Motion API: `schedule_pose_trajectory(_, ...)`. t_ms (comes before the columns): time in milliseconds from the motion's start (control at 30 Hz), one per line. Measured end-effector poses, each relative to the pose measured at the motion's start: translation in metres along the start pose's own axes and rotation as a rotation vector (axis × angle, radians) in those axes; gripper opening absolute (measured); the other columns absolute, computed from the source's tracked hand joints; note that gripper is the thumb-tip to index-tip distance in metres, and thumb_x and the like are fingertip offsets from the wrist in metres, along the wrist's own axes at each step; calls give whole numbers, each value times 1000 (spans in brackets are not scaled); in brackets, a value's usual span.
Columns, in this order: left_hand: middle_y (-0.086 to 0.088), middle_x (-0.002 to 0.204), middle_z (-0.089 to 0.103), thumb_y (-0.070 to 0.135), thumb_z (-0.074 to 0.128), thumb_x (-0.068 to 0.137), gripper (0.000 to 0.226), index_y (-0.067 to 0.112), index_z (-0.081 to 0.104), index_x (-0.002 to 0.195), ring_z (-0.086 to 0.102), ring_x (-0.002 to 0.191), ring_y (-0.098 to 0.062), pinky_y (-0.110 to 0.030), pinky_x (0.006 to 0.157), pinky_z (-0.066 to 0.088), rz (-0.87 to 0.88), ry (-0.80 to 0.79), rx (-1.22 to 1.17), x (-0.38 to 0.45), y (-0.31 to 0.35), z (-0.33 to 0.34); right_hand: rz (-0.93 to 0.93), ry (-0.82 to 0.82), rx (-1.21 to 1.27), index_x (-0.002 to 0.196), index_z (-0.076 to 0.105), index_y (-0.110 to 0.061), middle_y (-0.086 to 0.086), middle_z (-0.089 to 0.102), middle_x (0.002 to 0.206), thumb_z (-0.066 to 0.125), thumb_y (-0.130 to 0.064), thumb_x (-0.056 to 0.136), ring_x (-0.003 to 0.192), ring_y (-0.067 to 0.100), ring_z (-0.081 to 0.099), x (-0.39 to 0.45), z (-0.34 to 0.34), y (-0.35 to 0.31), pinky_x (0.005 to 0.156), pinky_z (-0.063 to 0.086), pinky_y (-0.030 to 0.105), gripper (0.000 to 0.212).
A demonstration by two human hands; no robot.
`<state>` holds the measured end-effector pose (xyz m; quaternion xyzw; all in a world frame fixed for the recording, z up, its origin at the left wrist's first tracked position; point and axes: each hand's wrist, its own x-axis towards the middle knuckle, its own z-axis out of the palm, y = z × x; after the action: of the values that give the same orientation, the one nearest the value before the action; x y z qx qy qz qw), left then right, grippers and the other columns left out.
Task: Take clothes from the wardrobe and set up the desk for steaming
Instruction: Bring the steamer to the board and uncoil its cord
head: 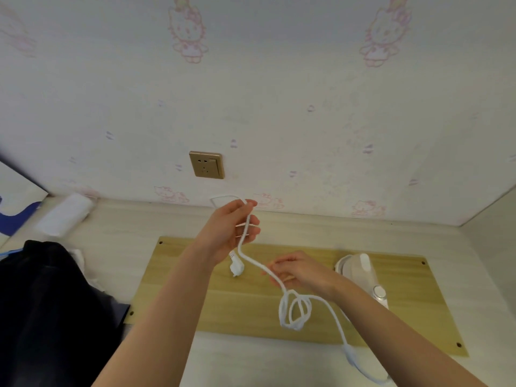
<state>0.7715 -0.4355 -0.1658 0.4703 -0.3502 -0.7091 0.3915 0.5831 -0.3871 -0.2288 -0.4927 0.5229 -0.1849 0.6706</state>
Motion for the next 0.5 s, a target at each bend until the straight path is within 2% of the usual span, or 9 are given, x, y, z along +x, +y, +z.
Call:
schedule_pose_trajectory(33,-8,73,63,17,54,97,16,7,60,109,57,51,-19,-26,50,48,31,-16,72,-6,0,2,21,20,64,99,74,-10,9,74,94,53,-15,92,87,20,68,6,1,-3,88,53,37,22)
schedule_pose_trajectory(100,-9,78,67,15,55,97,12,8,62,103,57,49,-21,-27,50,49,88,-42,255,-18,-1,5,60,69,191,105,71,-5,14,73,101,47,-21,95,96,23,69,18,1,-14,88,53,36,30)
schedule_pose_trajectory(167,-10,81,69,13,56,95,11,6,63,101,60,53,-24,-30,54,53,123,-83,405,-28,-5,4,111,45,392,107,67,0,17,73,96,39,-29,99,89,25,70,29,-1,-28,82,54,34,41)
schedule_pose_trajectory(267,-12,87,72,14,58,95,13,8,63,105,67,63,-30,-38,61,58,117,-166,493,-41,-14,0,181,-53,713,105,60,6,18,70,79,30,-41,101,67,26,69,47,-4,-48,64,56,32,56)
schedule_pose_trajectory(333,-9,90,72,13,57,95,12,9,62,105,69,67,-31,-37,63,58,103,-193,522,-48,-19,-7,198,-31,885,118,49,16,26,68,94,29,-42,102,77,32,70,60,-6,-58,64,59,37,63)
schedule_pose_trajectory(433,-6,91,72,11,56,95,7,8,61,98,71,71,-30,-37,66,55,93,-210,597,-55,-26,-22,189,38,1172,132,32,18,34,58,118,35,-29,103,93,40,65,79,-11,-67,67,59,49,55)
schedule_pose_trajectory(500,-4,92,73,11,56,95,7,11,63,95,72,74,-28,-33,67,55,89,-212,660,-58,-30,-34,151,105,1285,131,36,9,34,58,116,37,-17,102,89,39,64,87,-12,-72,58,59,48,39)
